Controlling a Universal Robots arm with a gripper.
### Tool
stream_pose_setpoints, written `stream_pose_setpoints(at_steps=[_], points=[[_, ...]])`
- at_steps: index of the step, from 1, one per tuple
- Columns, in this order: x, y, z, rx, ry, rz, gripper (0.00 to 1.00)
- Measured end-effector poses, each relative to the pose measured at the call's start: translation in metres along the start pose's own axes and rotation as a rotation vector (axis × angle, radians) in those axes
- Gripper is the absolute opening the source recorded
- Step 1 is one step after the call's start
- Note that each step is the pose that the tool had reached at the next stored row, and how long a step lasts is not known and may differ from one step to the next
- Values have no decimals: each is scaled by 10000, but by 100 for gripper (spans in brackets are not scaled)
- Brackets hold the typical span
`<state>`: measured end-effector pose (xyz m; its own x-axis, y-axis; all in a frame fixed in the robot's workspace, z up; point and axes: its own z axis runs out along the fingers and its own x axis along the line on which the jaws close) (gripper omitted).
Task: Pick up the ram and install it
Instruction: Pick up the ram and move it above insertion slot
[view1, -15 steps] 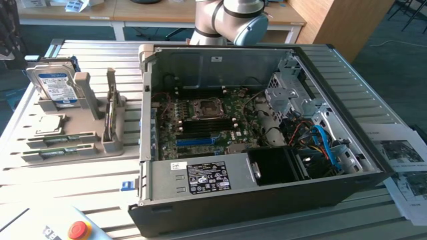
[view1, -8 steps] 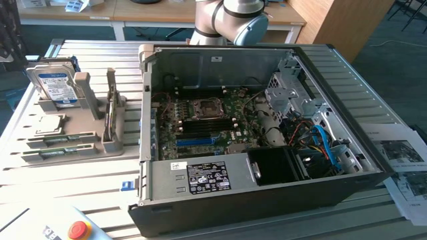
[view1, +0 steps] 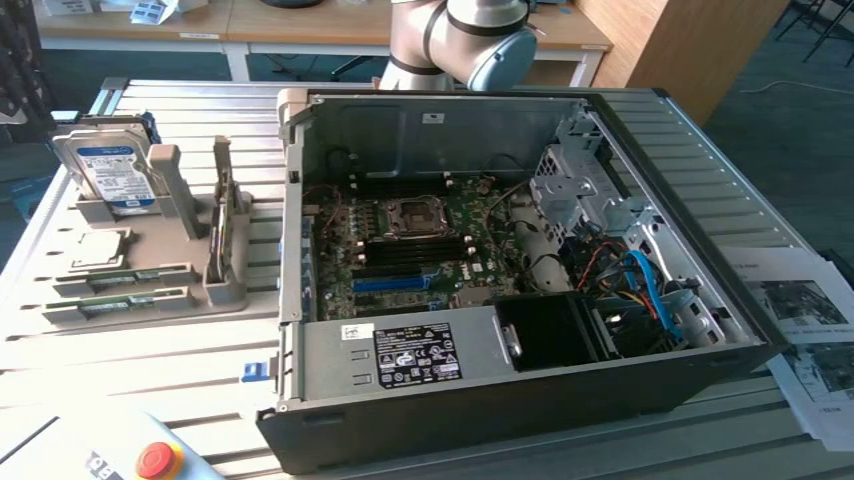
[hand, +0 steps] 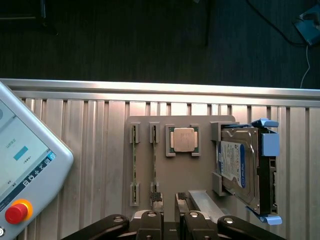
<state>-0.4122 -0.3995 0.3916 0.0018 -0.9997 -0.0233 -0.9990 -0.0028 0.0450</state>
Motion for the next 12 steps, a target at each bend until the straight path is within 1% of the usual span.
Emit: stream_pose_setpoints(at_steps=[6,12], points=[[5,1,0,0,0,0,24],[75,0,-1,0,0,0,24]])
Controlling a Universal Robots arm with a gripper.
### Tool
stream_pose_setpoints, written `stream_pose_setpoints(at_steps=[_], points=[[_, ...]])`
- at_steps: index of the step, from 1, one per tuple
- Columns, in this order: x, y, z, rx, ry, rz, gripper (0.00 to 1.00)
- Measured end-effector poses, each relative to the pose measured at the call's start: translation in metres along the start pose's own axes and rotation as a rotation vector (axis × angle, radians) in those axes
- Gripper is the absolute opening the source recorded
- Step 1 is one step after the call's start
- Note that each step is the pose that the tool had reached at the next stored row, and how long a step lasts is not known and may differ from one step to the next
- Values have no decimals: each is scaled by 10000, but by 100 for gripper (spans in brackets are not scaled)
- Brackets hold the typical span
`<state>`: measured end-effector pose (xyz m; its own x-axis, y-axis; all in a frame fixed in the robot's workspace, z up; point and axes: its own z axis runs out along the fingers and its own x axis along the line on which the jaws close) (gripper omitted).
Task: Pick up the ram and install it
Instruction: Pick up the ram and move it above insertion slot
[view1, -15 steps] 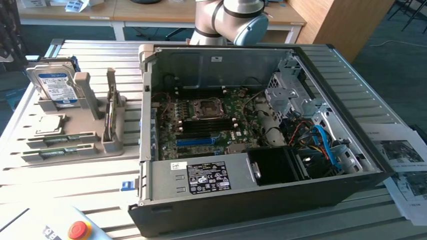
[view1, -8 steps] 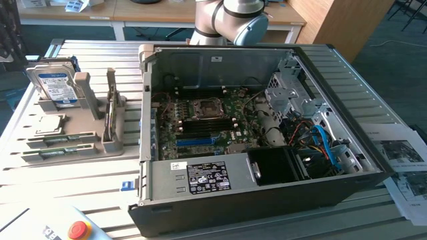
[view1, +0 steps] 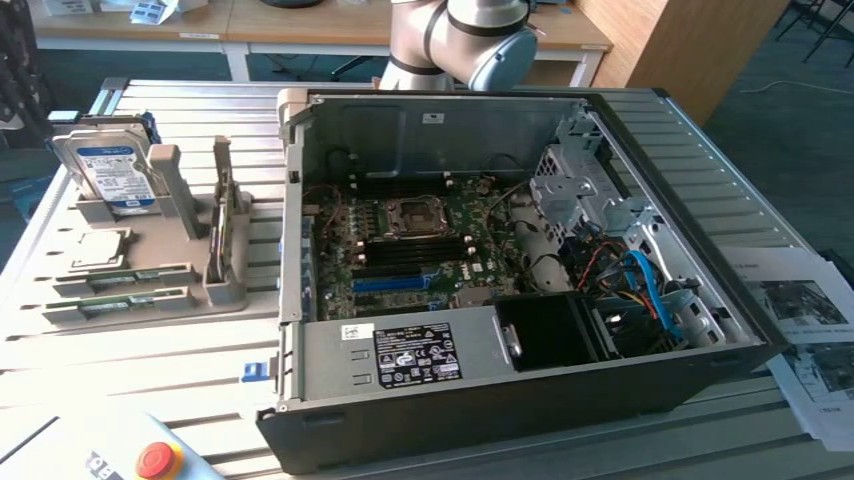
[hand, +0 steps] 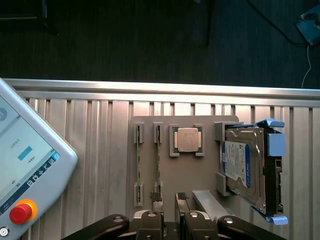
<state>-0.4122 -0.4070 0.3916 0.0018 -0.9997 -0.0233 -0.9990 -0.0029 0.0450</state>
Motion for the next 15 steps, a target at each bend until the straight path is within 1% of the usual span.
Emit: stream_pose_setpoints(at_steps=[4,11,15], points=[[34,1,-1,0,1,1,24],[35,0,1,-1,0,1,24],[35,-1,24,1,0,0,24]])
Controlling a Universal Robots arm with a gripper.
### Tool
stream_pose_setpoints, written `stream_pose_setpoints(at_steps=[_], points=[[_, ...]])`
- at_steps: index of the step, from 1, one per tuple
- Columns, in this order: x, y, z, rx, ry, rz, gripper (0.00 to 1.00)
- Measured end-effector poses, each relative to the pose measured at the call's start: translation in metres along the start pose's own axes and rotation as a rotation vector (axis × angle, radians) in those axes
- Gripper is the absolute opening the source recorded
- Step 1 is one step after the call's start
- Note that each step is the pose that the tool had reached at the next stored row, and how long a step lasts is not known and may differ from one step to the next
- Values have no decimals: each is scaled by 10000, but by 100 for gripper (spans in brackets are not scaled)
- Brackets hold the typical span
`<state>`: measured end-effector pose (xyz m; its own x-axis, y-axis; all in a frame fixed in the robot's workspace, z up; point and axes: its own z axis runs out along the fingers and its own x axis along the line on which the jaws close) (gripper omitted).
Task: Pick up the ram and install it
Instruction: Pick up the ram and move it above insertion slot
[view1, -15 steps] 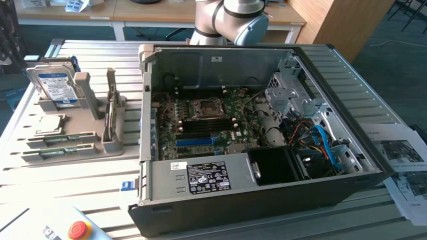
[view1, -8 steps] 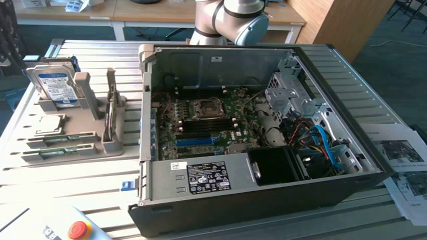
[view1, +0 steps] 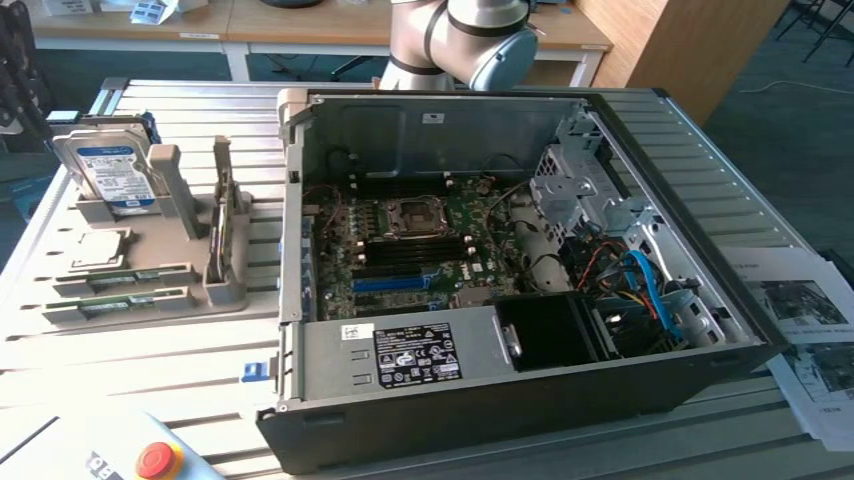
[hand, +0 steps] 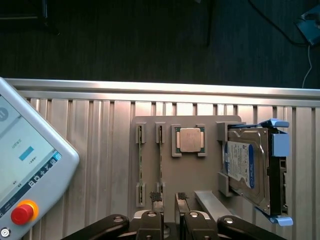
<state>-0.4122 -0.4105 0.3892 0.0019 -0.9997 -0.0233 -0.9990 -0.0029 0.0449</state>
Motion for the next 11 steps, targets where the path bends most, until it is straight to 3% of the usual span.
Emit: stream_pose_setpoints(at_steps=[11], points=[[2,-3,101,0,1,0,24]])
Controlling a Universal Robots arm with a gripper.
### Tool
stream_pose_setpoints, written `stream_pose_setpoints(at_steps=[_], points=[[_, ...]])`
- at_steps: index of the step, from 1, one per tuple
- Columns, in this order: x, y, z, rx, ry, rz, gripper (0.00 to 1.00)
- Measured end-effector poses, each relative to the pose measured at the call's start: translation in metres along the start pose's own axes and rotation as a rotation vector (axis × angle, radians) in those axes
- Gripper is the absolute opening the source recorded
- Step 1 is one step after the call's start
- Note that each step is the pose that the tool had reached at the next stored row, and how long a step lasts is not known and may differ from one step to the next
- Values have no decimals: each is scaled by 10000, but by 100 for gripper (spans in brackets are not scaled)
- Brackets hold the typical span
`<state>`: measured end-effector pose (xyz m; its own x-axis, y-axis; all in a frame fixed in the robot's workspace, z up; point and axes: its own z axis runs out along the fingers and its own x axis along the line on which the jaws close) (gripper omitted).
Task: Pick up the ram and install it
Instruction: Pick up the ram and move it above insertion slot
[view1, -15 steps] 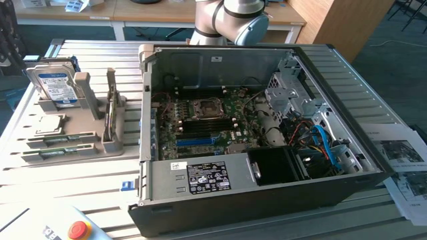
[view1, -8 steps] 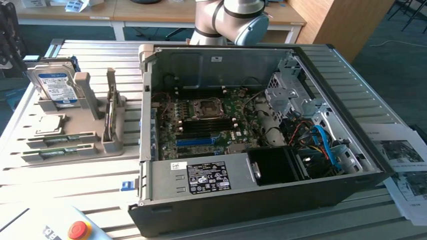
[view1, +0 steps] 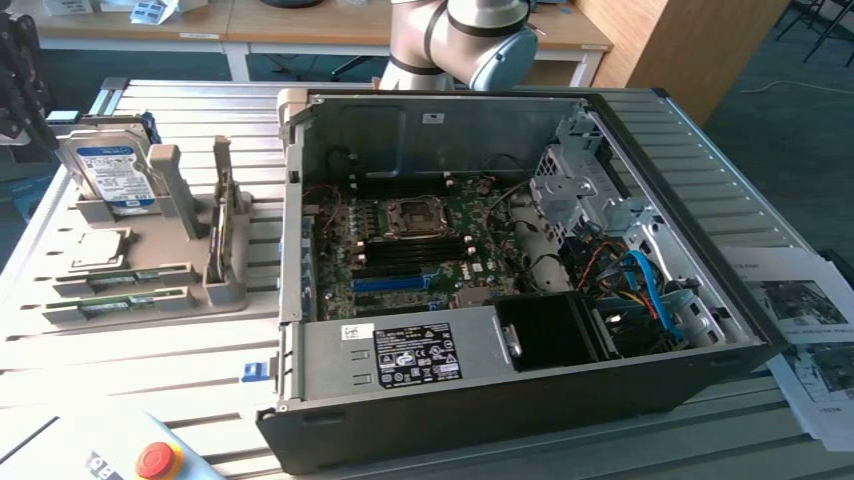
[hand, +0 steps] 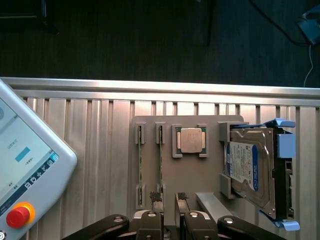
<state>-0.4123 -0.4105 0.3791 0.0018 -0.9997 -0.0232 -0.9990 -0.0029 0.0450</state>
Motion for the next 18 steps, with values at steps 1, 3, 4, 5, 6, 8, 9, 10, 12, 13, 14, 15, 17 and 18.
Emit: stream_pose_setpoints(at_steps=[1,3,4,5,6,8,9,10,12,13,14,15,17,18], points=[[0,-1,13,1,1,0,24],[1,-1,45,1,1,0,24],[1,-2,62,0,2,1,24],[2,-3,77,0,3,0,24],[2,-4,94,1,3,0,24],[3,-5,127,1,6,1,24],[3,-6,143,1,7,1,24],[4,-7,160,1,8,1,24],[5,-8,194,0,12,1,24],[5,-9,210,0,13,1,24],[5,-10,225,0,15,1,24],[6,-10,240,0,17,1,24],[6,-12,274,1,21,2,24],[7,-13,291,1,23,1,24]])
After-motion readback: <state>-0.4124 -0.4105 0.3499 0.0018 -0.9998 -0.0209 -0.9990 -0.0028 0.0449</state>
